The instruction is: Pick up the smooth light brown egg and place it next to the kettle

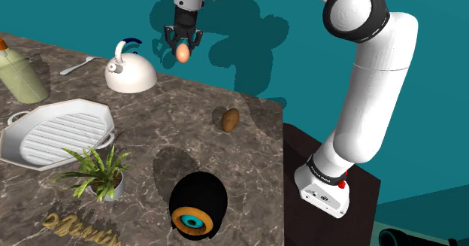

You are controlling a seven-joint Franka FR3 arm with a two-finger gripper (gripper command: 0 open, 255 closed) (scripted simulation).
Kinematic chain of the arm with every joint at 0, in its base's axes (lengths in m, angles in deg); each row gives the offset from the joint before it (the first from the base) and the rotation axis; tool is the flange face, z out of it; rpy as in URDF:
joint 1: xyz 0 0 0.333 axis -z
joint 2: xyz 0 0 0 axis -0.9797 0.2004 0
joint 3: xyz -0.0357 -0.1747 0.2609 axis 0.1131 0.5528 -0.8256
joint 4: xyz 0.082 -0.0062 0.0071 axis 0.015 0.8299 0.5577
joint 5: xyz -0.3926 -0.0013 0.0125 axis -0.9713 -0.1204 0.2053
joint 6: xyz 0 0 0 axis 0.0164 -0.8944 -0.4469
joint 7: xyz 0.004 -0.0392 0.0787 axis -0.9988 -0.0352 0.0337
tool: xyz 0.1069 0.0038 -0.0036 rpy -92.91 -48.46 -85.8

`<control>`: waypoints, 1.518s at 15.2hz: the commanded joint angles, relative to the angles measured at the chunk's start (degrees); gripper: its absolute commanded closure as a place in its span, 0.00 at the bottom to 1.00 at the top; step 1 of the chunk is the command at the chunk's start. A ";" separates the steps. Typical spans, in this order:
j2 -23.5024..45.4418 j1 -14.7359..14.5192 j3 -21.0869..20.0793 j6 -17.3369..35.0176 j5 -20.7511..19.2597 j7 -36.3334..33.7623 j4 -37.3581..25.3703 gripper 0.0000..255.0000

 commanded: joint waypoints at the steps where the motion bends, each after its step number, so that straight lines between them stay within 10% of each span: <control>1: 1.54 0.43 0.33 -0.37 0.17 0.24 2.04 1.00; 23: 6.49 0.75 -0.01 12.43 -0.53 1.07 10.03 1.00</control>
